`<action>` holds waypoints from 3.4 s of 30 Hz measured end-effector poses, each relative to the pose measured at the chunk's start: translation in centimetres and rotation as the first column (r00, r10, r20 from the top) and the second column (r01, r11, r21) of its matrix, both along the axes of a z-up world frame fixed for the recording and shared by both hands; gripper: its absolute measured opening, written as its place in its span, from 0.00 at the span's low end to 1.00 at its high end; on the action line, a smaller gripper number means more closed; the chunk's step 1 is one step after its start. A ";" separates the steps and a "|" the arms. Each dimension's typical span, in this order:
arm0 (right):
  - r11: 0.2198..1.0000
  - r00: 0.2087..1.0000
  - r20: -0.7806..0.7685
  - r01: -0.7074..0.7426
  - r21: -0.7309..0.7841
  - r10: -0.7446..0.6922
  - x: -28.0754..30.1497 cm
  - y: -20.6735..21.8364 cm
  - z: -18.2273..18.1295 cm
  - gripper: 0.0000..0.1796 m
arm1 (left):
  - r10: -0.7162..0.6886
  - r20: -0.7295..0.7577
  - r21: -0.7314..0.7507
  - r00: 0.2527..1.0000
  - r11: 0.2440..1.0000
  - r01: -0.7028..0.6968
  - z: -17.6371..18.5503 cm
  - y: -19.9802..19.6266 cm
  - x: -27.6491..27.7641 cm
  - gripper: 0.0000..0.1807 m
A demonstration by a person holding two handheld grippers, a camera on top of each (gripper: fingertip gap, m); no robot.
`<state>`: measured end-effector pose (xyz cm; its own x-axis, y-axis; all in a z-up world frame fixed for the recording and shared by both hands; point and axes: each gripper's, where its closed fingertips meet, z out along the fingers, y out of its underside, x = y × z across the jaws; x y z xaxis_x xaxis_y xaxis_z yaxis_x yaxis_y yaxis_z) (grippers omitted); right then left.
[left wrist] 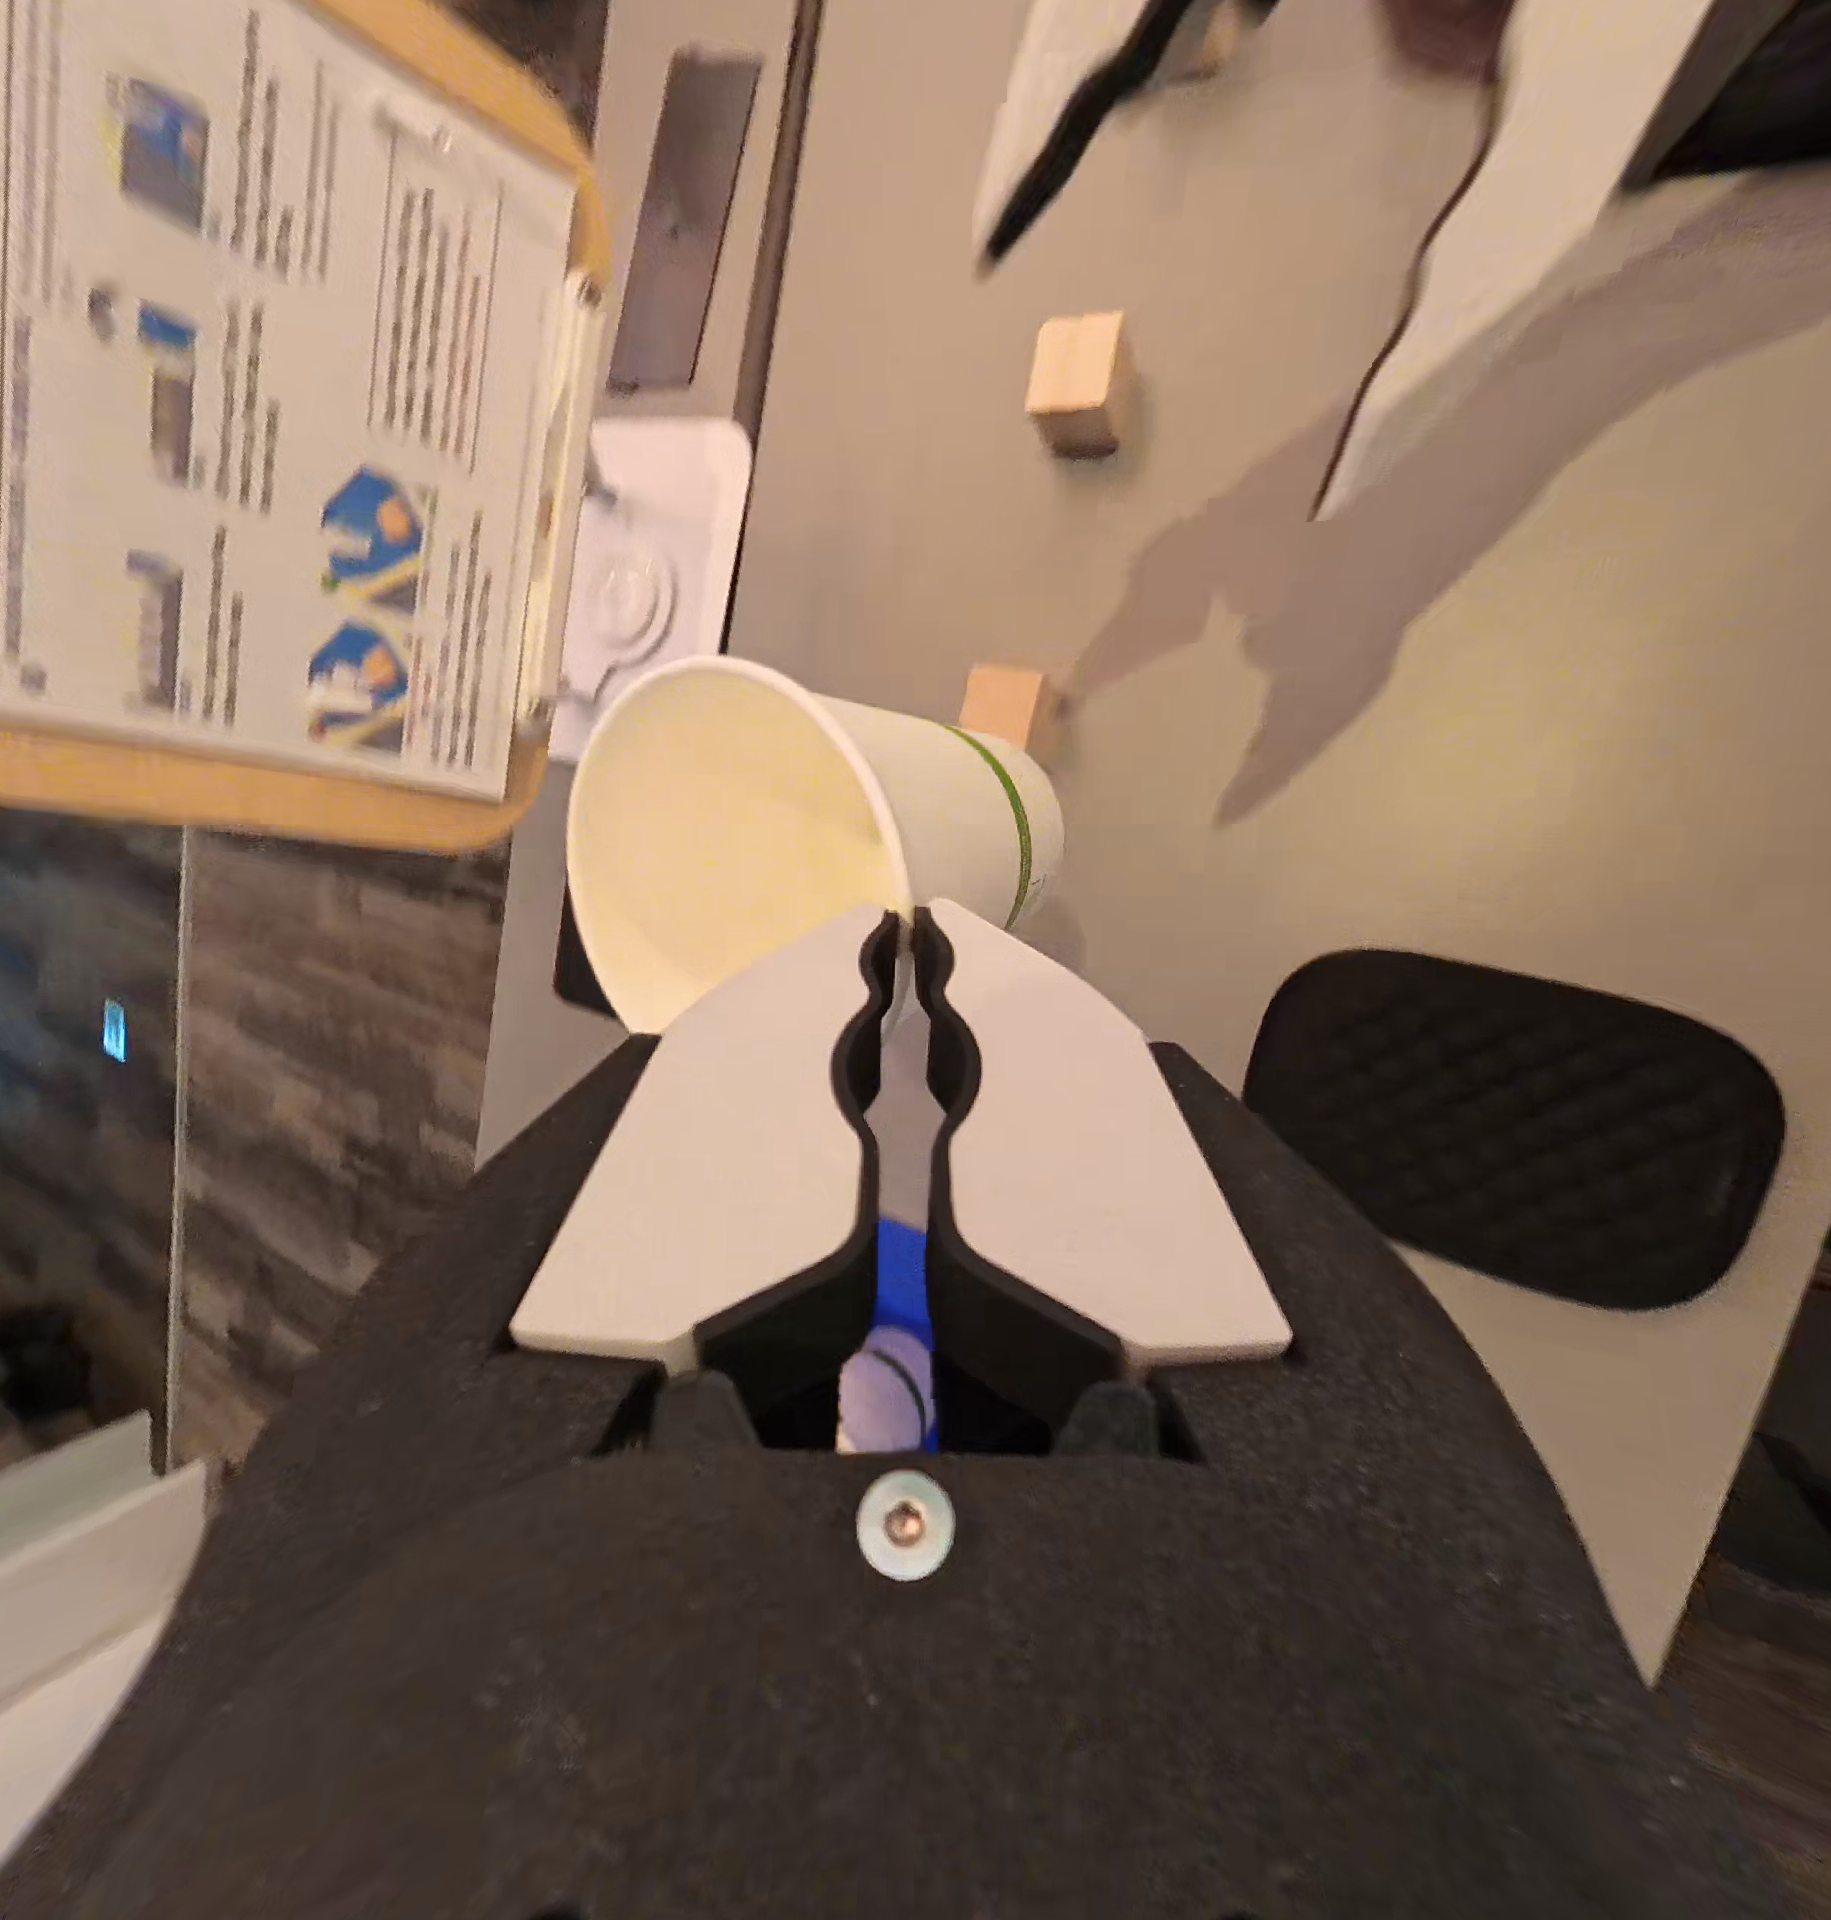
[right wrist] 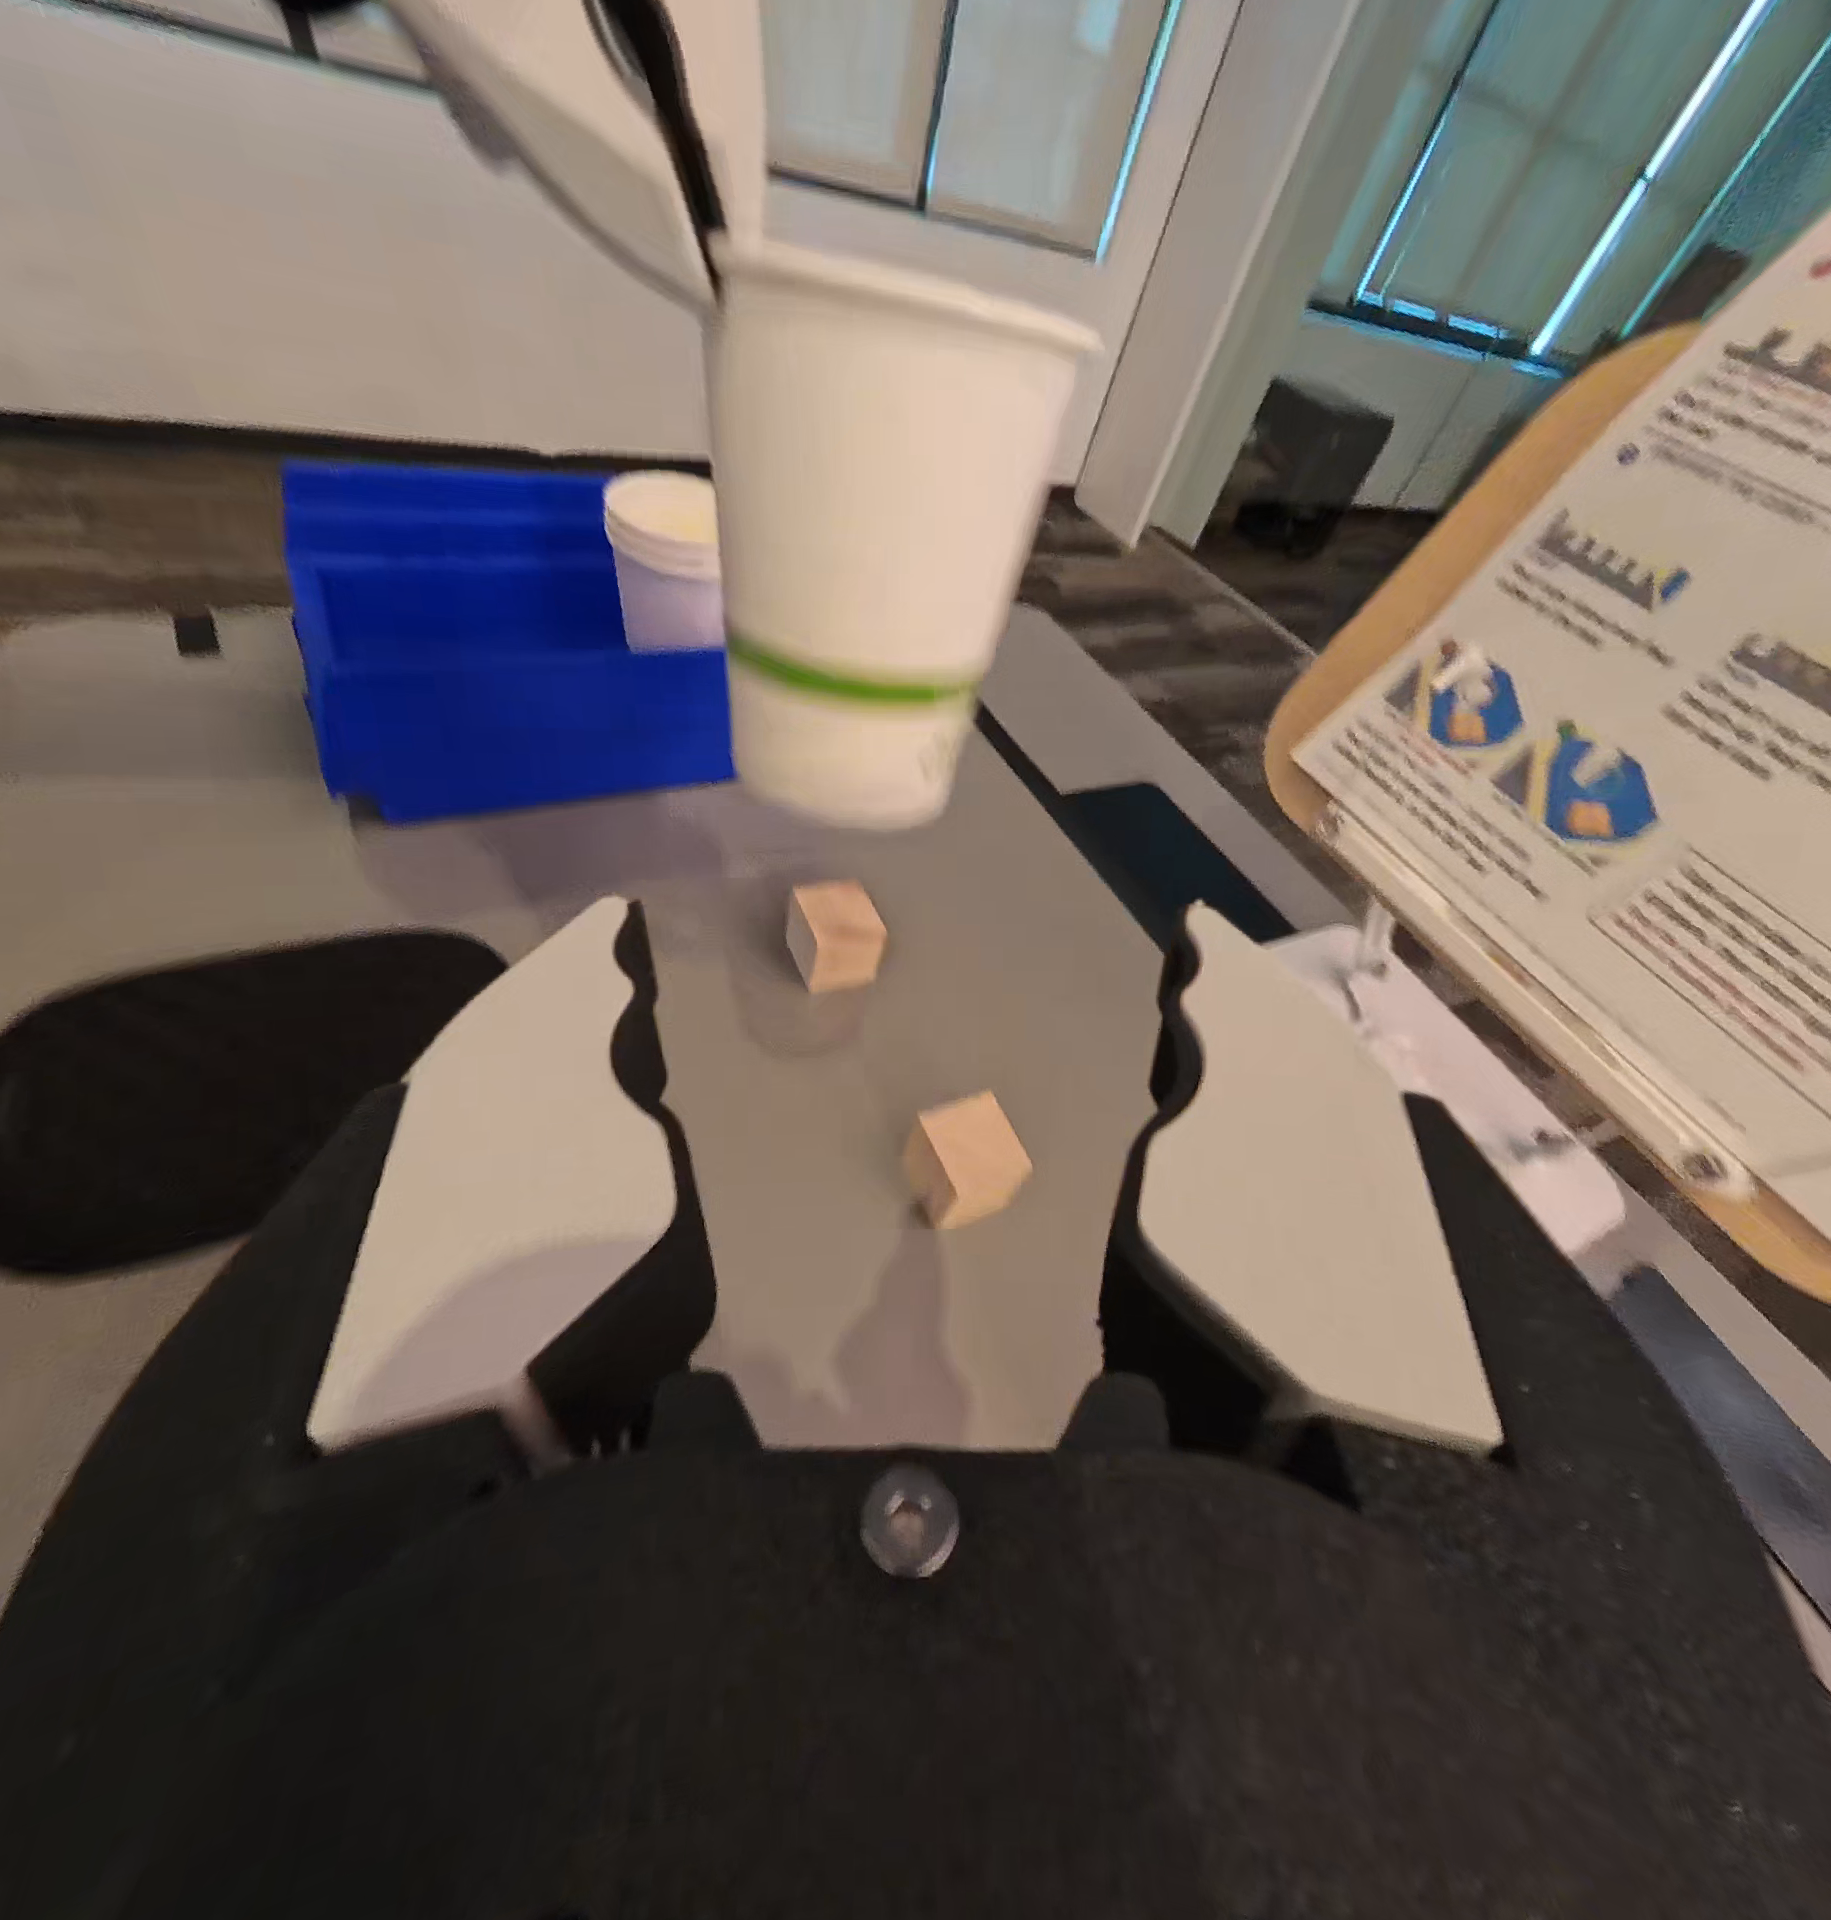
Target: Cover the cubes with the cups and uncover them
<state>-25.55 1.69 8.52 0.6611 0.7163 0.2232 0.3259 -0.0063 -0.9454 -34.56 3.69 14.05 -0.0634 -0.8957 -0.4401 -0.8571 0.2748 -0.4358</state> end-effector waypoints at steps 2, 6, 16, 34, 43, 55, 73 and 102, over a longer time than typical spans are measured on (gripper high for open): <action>1.000 0.999 -0.040 0.002 0.003 -0.001 -1.7 1.0 0.2 0.55 | -0.047 0.009 -0.016 0.999 0.999 0.047 -0.5 -1.1 2.2 0.01; 0.998 0.993 -0.116 0.000 -0.057 -0.006 -2.8 2.4 -0.7 0.56 | -0.119 0.042 -0.053 0.992 0.991 0.121 -1.0 -2.9 5.0 0.01; 0.995 0.998 0.019 -0.058 -0.079 0.059 -2.0 1.2 -2.8 0.46 | -0.108 0.064 -0.155 0.992 0.981 0.117 -4.4 -4.4 7.0 0.19; 0.925 0.941 -0.286 -0.061 0.376 0.178 6.2 -7.7 2.0 0.50 | -0.127 0.712 -0.345 0.690 0.793 0.502 -1.2 -11.5 7.4 0.00; 0.910 0.956 -0.158 -0.173 0.376 0.247 3.7 -8.7 2.0 0.55 | -0.125 0.778 -0.372 0.616 0.699 0.611 -1.1 -13.5 8.1 0.00; 0.873 0.947 -0.187 -0.149 0.464 0.261 3.8 -9.4 3.2 0.45 | -0.130 0.778 -0.388 0.615 0.671 0.632 -1.8 -14.4 8.6 0.00; 0.885 0.964 -0.123 -0.162 0.438 0.237 3.8 -9.6 2.0 0.44 | -0.127 0.773 -0.394 0.622 0.672 0.627 -2.6 -14.5 8.5 0.00; 0.982 0.830 0.558 0.107 -0.156 -0.002 20.1 -4.7 -0.9 0.43 | 0.149 0.757 -0.410 0.636 0.867 0.284 -6.0 -8.4 2.9 0.23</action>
<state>-5.41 -2.98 7.65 0.5029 0.7446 0.4389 0.7876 -0.1857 -0.5875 -31.64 -4.68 8.00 0.0210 -0.9953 0.0949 -0.1546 -0.0970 -0.9832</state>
